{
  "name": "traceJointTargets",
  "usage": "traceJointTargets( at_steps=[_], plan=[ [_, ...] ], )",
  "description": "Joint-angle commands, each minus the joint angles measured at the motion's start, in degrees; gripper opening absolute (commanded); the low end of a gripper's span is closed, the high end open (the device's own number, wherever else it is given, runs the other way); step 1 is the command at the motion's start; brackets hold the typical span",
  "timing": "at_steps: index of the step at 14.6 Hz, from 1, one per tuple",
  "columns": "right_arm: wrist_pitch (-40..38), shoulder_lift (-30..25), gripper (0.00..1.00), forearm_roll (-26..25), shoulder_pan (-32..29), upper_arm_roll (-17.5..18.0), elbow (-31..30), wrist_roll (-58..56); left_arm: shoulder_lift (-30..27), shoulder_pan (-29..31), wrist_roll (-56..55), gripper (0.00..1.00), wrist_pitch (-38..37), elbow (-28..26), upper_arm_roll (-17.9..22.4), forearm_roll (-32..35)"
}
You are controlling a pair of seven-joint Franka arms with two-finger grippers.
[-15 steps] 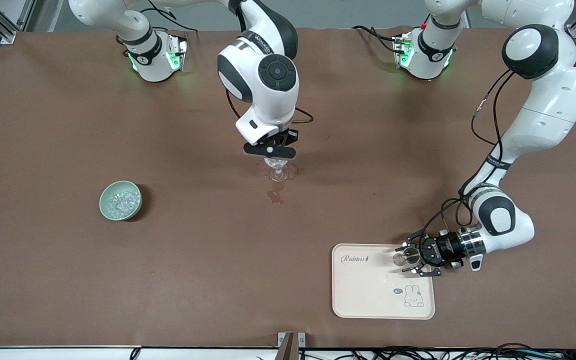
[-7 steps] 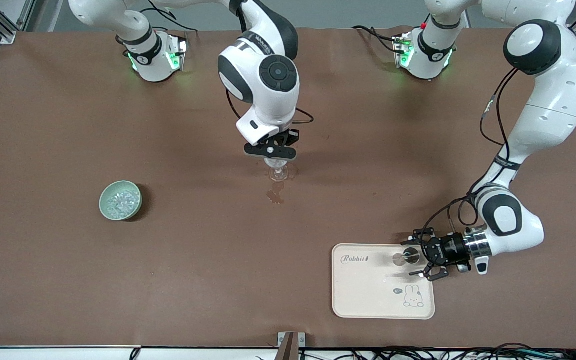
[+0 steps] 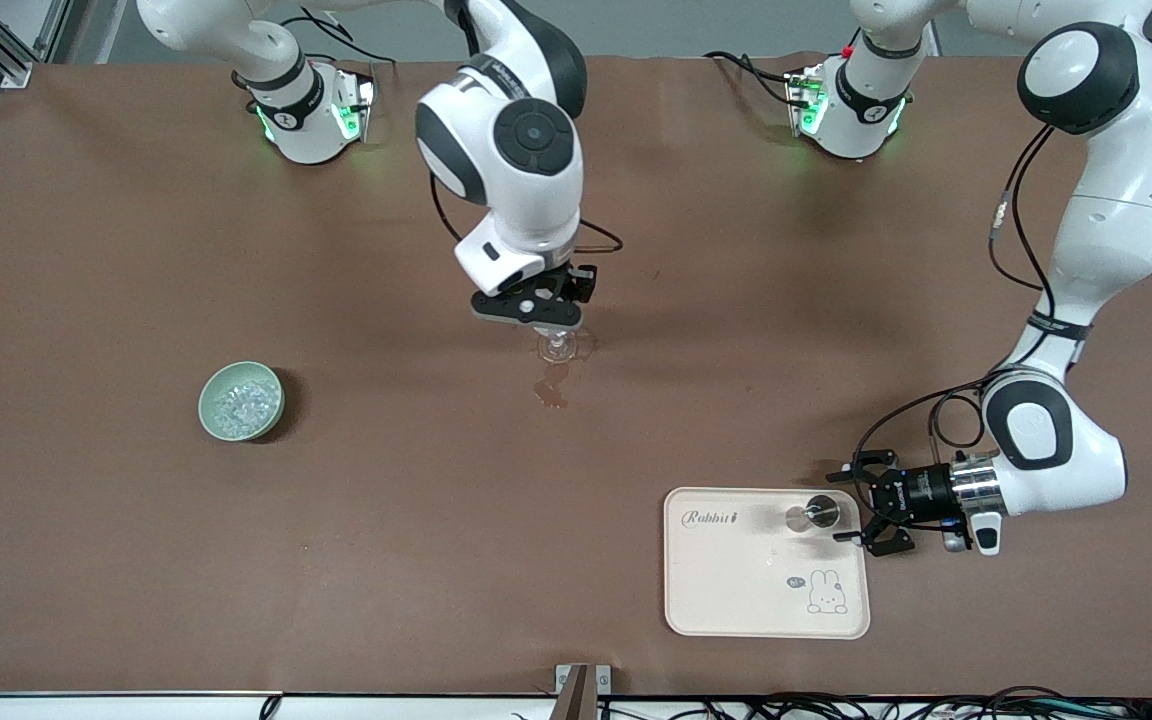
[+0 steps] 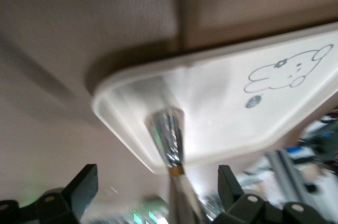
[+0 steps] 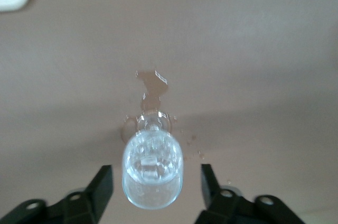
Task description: Pour wine and add ice with both arms
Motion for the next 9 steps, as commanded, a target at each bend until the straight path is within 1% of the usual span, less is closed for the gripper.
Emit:
traceJointTargets(
  at_steps=[1, 2, 4, 6, 7, 9],
  plan=[
    [-3.07, -7.01, 1.0, -0.88, -4.45, 0.47, -0.87, -1.45, -4.8, -0.23, -0.53, 1.0, -3.62, -0.86, 0.22, 8.84],
    [-4.13, -8.85, 1.0, -0.89, -6.47, 0.47, -0.87, -4.16, -6.47, -0.14, -0.35, 1.0, -5.38, -0.77, 0.22, 11.82],
    [-5.71, -12.28, 1.0, -0.97, -10.51, 0.47, -0.87, -8.48, -10.33, -0.84, 0.7, 1.0, -8.55, -0.51, -0.47, 20.07],
    [-6.86, -14.92, 1.0, -1.06, -14.81, 0.39, -0.78, -11.29, -13.59, -1.02, 1.14, 1.0, -11.8, -0.42, -4.76, 29.99],
    [-7.47, -16.07, 1.0, -1.06, -16.84, 0.3, -0.87, -12.61, -14.99, -0.93, 1.14, 1.0, -13.91, -0.33, -7.22, 34.05],
    [-10.19, -17.83, 1.0, -1.15, -20.88, -0.14, -0.78, -15.69, -17.54, -0.5, 2.36, 1.0, -16.82, -0.16, -10.75, 41.52]
  ],
)
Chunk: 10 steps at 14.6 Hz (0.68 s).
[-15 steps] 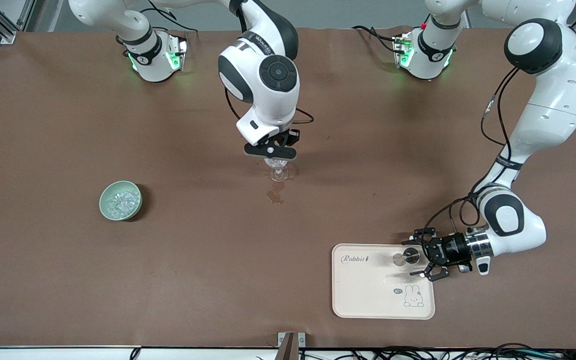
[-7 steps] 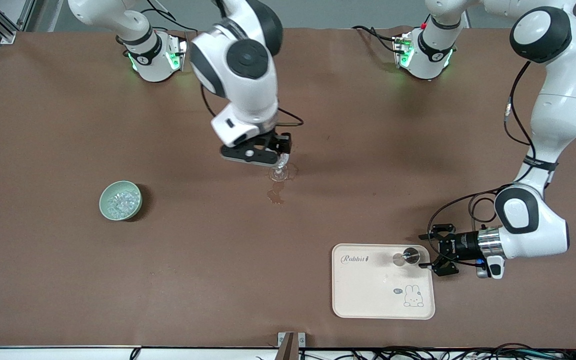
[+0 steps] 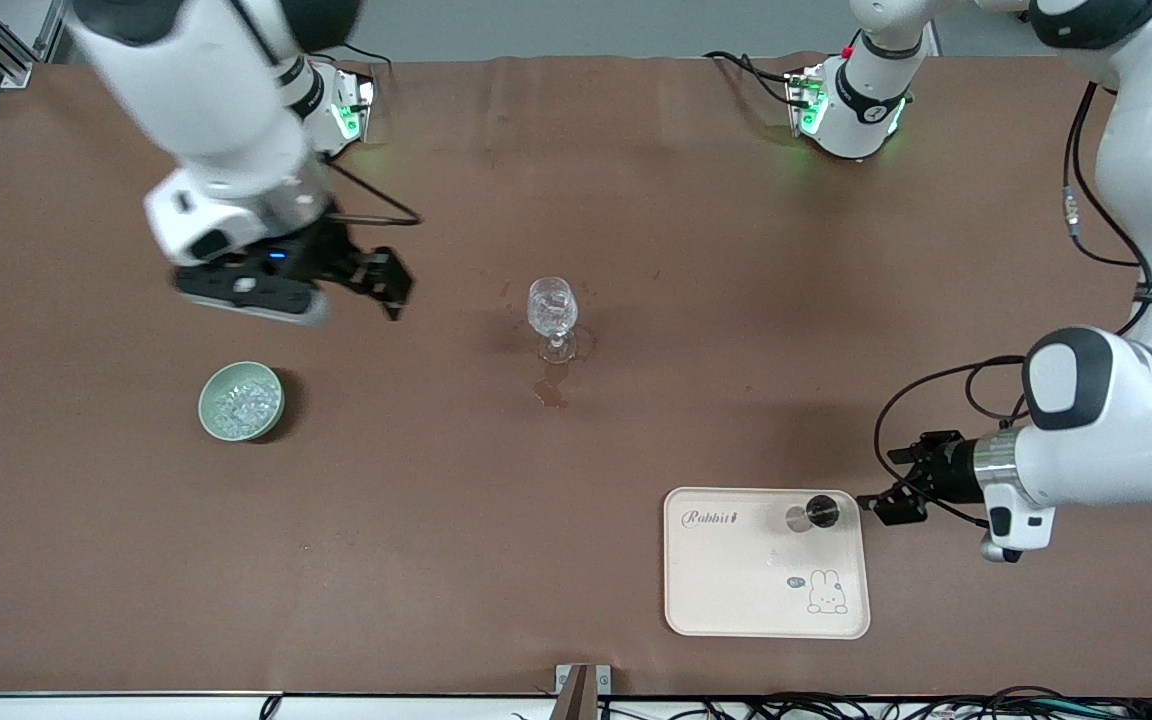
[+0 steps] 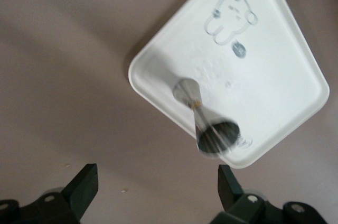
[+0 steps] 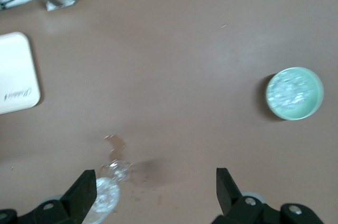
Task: Pour wine and add ice with both arms
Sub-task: 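Withdraw the right gripper while the left gripper releases the jigger and rises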
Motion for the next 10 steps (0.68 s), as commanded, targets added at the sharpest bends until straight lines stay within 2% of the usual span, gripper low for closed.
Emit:
traceJointTargets(
  at_steps=[1, 5, 10],
  plan=[
    [-2.8, -3.58, 1.0, -0.55, -5.67, 0.45, -1.9, -3.78, -6.68, 0.53, 4.35, 1.0, -2.87, -1.11, -3.72, 9.52],
    [-6.41, -6.75, 1.0, -1.95, -16.12, 0.54, -2.16, -12.81, -12.68, -0.08, 10.6, 1.0, -5.77, -1.46, -4.17, 18.4],
    [-10.02, -8.34, 1.0, -1.52, -27.56, 0.8, -2.34, -30.31, -21.03, 0.53, 26.24, 1.0, -8.75, -1.46, -4.09, 18.96]
  ],
)
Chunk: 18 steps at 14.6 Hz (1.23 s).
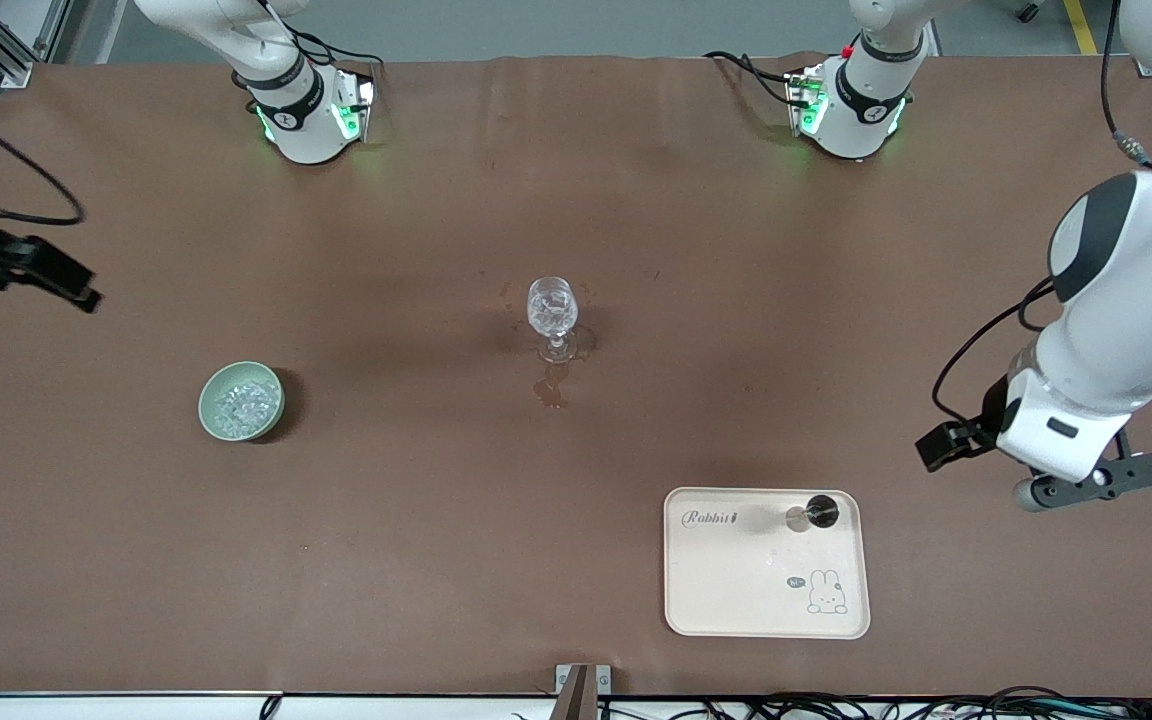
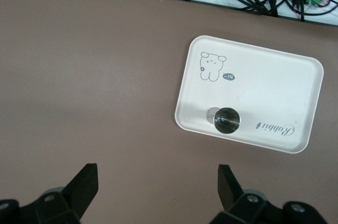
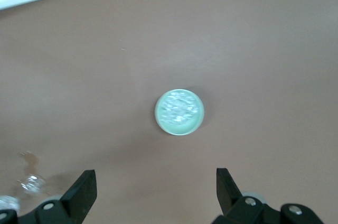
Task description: Pour wine and add ice with both arms
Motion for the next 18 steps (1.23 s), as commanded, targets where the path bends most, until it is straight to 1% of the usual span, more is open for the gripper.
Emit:
traceJointTargets(
  at_steps=[1, 2, 3, 4, 5, 6, 8, 9, 10, 12, 13, 15, 16, 17, 18],
  plan=[
    [-0.52, -2.39, 1.0, 0.01, -4.99, 1.37, -2.23, -7.46, -5.11, 0.55, 5.41, 1.0, -4.29, -1.12, -0.06, -0.03],
    [-0.43, -2.56, 1.0, 0.1, -5.88, 1.29, -2.49, -8.88, -6.25, 0.11, 5.85, 1.0, -6.49, -0.95, 0.19, -0.47],
    [-0.52, -3.0, 1.0, 0.01, -6.41, 1.11, -3.36, -9.24, -8.78, -0.24, 7.25, 1.0, -6.68, -1.03, 0.89, -2.13],
    [-0.17, -4.66, 1.0, -0.07, -6.5, 0.85, -5.46, -9.16, -11.68, -0.85, 8.66, 1.0, -6.69, -1.64, 3.08, -4.67],
    [0.7, -6.41, 1.0, -0.42, -6.5, 0.85, -8.09, -9.15, -13.8, -3.56, 10.06, 1.0, -6.95, -2.08, 7.62, -7.74],
    [1.76, -7.65, 1.0, -0.43, -6.5, 0.85, -9.94, -9.15, -15.99, -7.5, 11.64, 1.0, -7.12, -2.43, 13.41, -10.81],
    [2.03, -7.49, 1.0, 0.18, -6.41, 0.93, -9.61, -8.46, -20.3, -16.81, 14.37, 1.0, -8.52, -4.36, 26.15, -16.18],
    [1.86, -7.4, 1.0, 0.19, -6.41, 0.85, -9.26, -8.45, -22.32, -20.33, 15.17, 1.0, -9.49, -5.94, 31.78, -19.86],
    [1.85, -7.4, 1.0, 0.28, -6.41, 0.85, -9.26, -8.36, -23.82, -21.85, 16.74, 1.0, -9.93, -6.82, 35.23, -23.03],
    [1.59, -7.31, 1.0, 0.28, -6.41, 0.85, -8.04, -8.27, -25.5, -25.8, 18.33, 1.0, -13.61, -7.45, 39.73, -23.85],
    [1.59, -7.13, 1.0, 0.19, -6.33, 0.85, -7.51, -8.45, -26.55, -26.51, 18.6, 1.0, -14.33, -8.14, 41.31, -24.46],
    [1.59, -7.13, 1.0, 0.28, -6.41, 0.85, -7.41, -8.36, -30.23, -26.52, 23.76, 1.0, -14.25, -12.34, 41.94, -24.55],
    [1.59, -7.13, 1.0, 0.36, -6.41, 0.85, -7.41, -8.36, -31.39, -26.09, 24.83, 1.0, -14.51, -13.5, 42.03, -24.64],
    [1.59, -7.13, 1.0, 0.45, -6.41, 0.93, -7.41, -8.28, -32.53, -25.39, 24.93, 1.0, -15.38, -14.12, 42.03, -25.86],
    [1.59, -7.13, 1.0, 0.63, -6.41, 0.93, -7.41, -8.36, -33.76, -23.29, 24.93, 1.0, -16.08, -15.52, 41.95, -29.27]
  ],
)
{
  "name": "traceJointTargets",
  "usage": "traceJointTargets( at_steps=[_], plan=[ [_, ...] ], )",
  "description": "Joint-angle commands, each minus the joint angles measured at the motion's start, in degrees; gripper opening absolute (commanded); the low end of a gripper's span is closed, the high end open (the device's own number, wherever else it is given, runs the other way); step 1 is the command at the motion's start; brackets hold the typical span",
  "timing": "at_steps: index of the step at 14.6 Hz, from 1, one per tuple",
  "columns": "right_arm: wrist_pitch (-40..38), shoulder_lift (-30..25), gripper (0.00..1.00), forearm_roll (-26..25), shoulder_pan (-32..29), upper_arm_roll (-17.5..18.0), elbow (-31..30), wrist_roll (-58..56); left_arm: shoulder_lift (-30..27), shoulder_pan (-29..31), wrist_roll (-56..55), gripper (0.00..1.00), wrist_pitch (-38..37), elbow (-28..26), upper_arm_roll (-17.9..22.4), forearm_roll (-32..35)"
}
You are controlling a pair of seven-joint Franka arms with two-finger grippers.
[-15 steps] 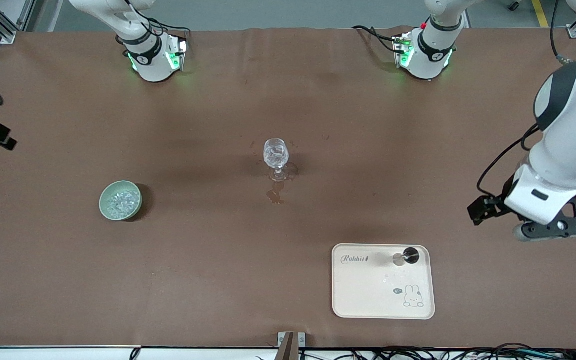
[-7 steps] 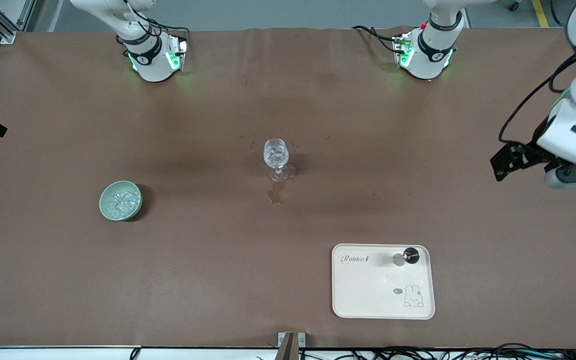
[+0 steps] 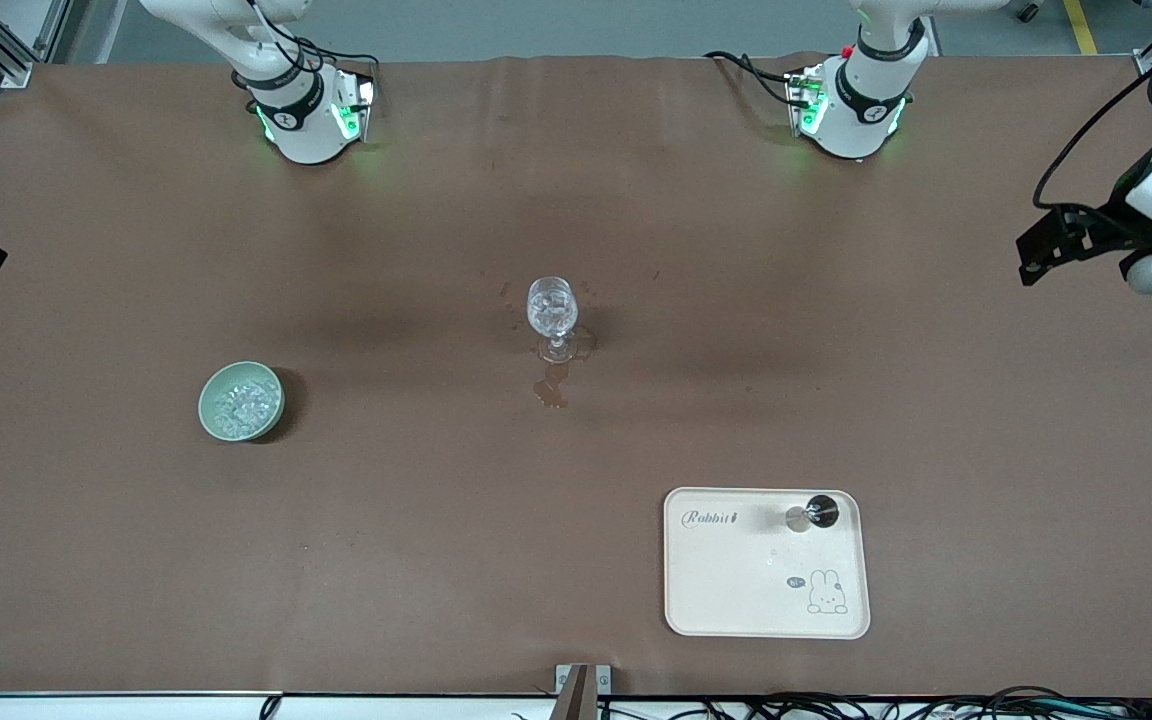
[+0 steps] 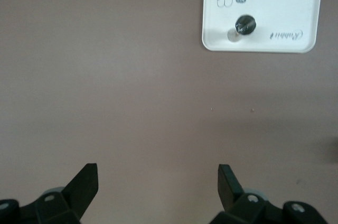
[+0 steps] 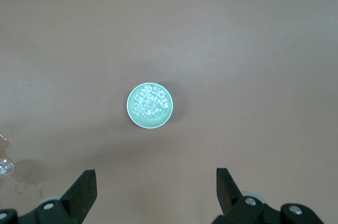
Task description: Pour wine and add ice with both arms
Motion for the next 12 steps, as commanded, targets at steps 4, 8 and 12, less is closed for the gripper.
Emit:
traceJointTargets(
  at_steps=[4, 8, 12],
  plan=[
    [0.23, -1.15, 1.0, 0.53, -0.33, 0.46, -0.79, 0.42, -6.05, 2.19, 3.1, 1.0, -0.98, -6.61, 1.55, -4.94],
    [-0.03, -1.15, 1.0, 0.53, -0.15, 0.55, -0.79, 0.86, -5.44, -0.53, 3.1, 1.0, -0.98, -5.99, 1.28, -2.47],
    [-0.65, -1.15, 1.0, 1.32, -0.15, 0.55, -0.79, 0.94, -4.99, -0.98, 2.67, 1.0, -0.71, -4.94, 0.76, -2.82]
  ],
)
